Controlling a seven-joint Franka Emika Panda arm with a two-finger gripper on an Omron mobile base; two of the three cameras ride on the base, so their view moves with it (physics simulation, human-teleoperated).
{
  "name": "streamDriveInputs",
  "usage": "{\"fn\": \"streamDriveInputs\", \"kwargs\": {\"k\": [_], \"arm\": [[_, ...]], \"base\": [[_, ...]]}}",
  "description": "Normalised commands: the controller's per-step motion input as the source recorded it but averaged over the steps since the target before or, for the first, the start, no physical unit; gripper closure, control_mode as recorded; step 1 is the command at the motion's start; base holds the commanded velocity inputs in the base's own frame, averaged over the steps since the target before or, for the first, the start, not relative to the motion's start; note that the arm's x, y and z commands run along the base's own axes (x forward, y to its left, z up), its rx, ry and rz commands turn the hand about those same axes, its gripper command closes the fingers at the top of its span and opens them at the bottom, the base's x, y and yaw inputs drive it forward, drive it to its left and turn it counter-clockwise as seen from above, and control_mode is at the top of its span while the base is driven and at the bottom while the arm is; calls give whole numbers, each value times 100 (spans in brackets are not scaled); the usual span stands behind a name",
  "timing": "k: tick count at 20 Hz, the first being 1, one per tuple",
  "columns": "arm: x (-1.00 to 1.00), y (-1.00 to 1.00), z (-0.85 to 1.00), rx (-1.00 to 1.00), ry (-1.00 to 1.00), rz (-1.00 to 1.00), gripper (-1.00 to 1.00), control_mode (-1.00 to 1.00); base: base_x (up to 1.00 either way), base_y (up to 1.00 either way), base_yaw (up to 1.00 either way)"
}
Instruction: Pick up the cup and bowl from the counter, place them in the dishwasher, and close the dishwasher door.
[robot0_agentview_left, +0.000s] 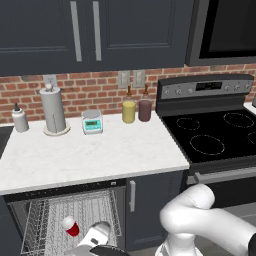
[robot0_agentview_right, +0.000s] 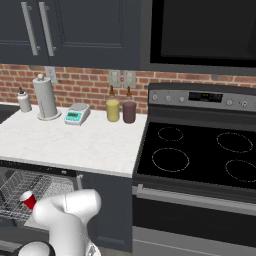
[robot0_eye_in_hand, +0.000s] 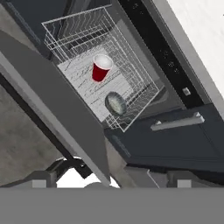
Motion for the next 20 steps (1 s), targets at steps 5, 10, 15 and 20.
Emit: {"fn": "streamDriveInputs", "kwargs": {"k": [5, 10, 15, 20], "arm": [[0, -1, -7, -18, -1, 54, -100, -100], [28, -2, -1, -19, 11, 15, -100, -100], [14, 0, -11, -3, 1, -2, -100, -100], [1, 0, -44, -4, 0, -1, -100, -100]], "base": [[0, 0, 0], [0, 0, 0], [0, 0, 0], [0, 0, 0]]}}
